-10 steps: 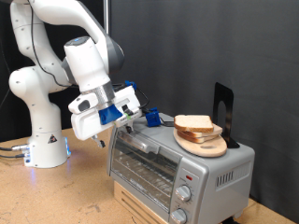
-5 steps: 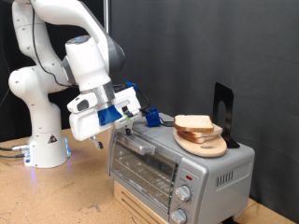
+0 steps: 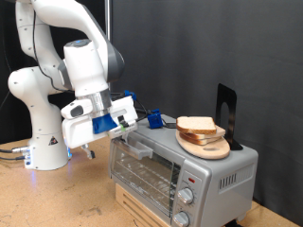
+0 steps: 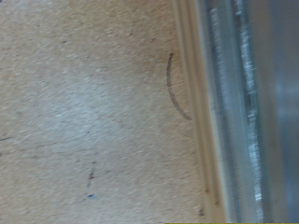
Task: Make a piece of toast with the oven
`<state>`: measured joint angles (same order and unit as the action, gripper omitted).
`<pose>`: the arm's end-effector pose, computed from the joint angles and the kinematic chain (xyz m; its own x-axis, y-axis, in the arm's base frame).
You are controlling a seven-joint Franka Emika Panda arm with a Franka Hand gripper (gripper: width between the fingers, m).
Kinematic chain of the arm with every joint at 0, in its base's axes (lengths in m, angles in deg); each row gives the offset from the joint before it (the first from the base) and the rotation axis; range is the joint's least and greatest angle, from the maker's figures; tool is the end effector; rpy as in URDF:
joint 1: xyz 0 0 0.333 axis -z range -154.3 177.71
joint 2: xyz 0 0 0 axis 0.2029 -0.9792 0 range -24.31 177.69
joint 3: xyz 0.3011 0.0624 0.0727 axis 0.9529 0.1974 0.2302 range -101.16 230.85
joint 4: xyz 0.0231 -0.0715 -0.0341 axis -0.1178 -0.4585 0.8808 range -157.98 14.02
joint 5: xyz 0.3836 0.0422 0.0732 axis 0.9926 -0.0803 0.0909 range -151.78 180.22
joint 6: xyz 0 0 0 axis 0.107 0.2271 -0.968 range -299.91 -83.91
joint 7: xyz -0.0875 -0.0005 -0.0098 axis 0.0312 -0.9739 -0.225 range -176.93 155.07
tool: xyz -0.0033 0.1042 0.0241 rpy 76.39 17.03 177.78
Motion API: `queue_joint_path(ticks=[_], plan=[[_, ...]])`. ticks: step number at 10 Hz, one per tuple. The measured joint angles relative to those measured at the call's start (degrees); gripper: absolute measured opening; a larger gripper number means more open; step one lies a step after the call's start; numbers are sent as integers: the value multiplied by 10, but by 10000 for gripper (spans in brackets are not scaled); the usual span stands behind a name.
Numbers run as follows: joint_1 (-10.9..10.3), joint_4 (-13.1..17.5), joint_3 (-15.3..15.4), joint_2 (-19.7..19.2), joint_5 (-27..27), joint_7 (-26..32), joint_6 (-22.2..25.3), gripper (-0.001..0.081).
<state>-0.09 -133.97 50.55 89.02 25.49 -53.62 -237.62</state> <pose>0.4336 -0.0221 0.3322 0.5753 -0.8175 0.0262 -0.7845 -0.5605 -0.2652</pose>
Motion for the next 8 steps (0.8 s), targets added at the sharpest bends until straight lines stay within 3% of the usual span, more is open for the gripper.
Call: queue_joint_path(ticks=[8], plan=[[26, 14, -18, -37, -6, 40, -32, 688]])
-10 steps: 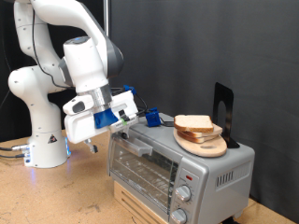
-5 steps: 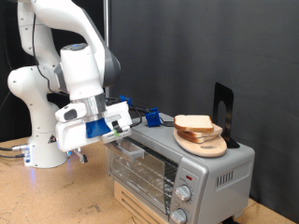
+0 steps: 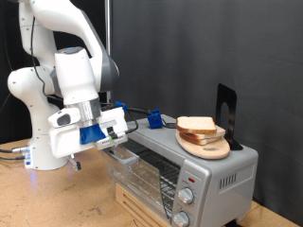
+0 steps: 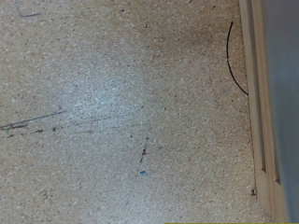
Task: Make a piece of toast with the oven
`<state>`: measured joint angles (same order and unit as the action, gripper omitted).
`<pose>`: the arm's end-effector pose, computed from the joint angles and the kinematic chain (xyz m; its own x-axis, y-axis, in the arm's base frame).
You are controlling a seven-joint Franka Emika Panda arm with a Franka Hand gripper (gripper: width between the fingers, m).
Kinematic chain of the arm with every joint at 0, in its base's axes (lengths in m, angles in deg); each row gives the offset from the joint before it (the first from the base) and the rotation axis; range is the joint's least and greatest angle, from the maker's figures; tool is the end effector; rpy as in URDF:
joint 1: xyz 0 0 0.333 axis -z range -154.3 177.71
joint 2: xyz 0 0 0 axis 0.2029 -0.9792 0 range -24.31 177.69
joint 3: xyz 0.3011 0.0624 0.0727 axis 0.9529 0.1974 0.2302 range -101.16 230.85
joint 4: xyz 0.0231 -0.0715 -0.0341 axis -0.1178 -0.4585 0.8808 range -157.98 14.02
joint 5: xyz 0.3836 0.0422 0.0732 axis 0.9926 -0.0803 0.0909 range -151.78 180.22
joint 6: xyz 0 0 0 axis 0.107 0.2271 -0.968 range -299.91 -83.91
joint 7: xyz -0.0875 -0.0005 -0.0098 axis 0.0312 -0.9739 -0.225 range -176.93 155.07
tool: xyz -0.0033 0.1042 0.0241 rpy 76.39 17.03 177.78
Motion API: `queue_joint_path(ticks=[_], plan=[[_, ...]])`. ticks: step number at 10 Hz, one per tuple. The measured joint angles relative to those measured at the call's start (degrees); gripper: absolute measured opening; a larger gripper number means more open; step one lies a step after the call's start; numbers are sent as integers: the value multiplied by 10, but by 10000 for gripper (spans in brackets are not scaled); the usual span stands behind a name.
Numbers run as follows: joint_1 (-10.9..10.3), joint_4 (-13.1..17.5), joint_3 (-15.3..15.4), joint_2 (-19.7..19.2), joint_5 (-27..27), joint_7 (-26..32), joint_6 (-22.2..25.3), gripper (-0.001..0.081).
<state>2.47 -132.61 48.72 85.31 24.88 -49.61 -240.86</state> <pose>0.4425 -0.0583 0.3200 0.5654 -0.8215 0.0743 -0.7852 -0.5636 -0.2566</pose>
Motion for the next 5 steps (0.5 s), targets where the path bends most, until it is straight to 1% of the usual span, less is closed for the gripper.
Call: queue_joint_path(ticks=[3, 5], plan=[[2, 0, -16, 0, 13, 36, -8, 688], [3, 0, -24, -1, 18, 50, -9, 688]])
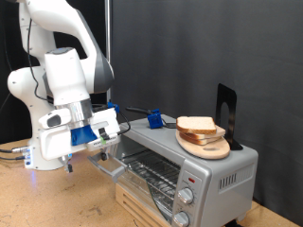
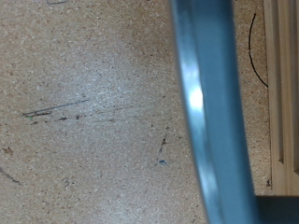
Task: Make a piece of toast with the oven
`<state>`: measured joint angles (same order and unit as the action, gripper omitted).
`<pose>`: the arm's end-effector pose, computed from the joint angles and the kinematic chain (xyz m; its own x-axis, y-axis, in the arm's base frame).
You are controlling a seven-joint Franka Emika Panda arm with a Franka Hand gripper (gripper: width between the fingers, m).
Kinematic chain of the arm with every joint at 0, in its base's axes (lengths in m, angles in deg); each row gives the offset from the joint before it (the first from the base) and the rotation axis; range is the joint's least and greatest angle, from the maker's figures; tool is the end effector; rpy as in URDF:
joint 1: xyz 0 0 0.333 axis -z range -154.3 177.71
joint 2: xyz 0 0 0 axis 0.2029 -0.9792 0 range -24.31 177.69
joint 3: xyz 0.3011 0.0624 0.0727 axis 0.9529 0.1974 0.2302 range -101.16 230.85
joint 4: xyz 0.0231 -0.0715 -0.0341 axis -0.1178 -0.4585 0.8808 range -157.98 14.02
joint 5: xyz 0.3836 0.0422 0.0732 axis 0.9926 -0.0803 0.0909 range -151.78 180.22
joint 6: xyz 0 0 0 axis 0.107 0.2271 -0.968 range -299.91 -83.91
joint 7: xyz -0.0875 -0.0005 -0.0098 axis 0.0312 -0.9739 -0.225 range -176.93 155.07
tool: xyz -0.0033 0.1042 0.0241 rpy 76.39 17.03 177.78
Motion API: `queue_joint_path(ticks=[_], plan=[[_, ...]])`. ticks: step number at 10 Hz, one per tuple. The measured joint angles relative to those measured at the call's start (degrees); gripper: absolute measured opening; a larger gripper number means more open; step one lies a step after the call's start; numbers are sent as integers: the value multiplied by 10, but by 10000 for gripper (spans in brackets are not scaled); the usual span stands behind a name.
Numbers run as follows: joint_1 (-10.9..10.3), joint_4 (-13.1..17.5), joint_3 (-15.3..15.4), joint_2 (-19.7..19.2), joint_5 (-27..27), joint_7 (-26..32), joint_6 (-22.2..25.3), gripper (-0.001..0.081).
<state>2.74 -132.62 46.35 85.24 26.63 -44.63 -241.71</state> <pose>0.4400 -0.0801 0.3200 0.5729 -0.8148 0.0882 -0.7733 -0.5731 -0.2713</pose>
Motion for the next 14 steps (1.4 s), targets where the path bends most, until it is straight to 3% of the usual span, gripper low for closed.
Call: queue_joint_path(ticks=[3, 7, 11, 13, 14], plan=[[6, -2, -3, -12, -12, -6, -27, 688], [30, 3, -3, -54, -127, -117, -81, 688], [37, 21, -7, -97, -143, -133, -103, 688], [38, 30, -16, -117, -194, -183, -107, 688], [35, 35, -26, -129, -244, -231, -108, 688]])
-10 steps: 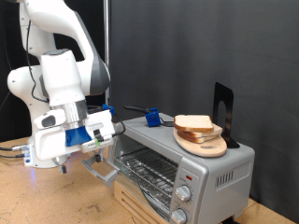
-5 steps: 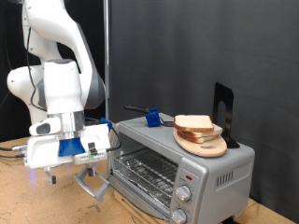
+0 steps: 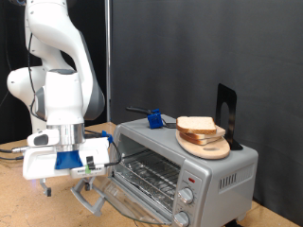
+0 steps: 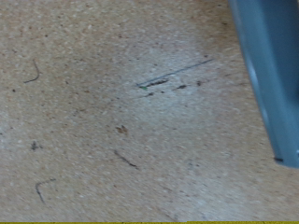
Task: Make a piece of toast with the oven
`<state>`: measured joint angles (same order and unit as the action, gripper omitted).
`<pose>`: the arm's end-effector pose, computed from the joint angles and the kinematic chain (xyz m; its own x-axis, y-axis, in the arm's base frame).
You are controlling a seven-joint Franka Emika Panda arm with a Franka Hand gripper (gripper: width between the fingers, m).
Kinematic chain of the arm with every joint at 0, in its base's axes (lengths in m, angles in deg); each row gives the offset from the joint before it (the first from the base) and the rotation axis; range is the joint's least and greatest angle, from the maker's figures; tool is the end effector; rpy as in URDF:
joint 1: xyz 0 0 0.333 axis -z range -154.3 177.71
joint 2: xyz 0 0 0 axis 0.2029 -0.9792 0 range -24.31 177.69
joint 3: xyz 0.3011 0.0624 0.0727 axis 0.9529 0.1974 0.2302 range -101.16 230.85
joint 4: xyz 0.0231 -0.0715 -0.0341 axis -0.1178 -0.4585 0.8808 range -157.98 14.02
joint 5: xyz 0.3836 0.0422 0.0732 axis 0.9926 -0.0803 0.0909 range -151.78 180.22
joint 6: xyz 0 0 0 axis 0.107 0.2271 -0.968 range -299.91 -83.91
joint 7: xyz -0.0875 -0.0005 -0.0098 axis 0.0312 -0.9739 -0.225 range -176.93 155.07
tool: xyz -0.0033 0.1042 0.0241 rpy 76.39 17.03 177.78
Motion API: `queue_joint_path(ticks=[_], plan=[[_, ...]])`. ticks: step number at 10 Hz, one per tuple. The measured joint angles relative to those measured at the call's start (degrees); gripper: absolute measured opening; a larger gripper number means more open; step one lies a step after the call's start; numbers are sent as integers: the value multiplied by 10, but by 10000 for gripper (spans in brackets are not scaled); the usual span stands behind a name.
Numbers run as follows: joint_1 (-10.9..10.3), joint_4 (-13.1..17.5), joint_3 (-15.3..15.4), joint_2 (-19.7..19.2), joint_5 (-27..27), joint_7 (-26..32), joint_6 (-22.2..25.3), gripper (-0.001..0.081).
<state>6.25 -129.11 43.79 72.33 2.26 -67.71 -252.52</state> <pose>0.4612 -0.1165 0.2668 0.4551 -0.8541 0.2518 -0.8525 -0.4996 -0.1538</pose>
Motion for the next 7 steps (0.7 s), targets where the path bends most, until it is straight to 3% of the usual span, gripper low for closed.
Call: queue_joint_path(ticks=[3, 5, 7], plan=[[-29, 25, -44, -53, -143, -161, -1, 688], [-49, 42, -49, -92, -163, -212, -12, 688], [-56, 55, -48, -120, -163, -222, -26, 688]])
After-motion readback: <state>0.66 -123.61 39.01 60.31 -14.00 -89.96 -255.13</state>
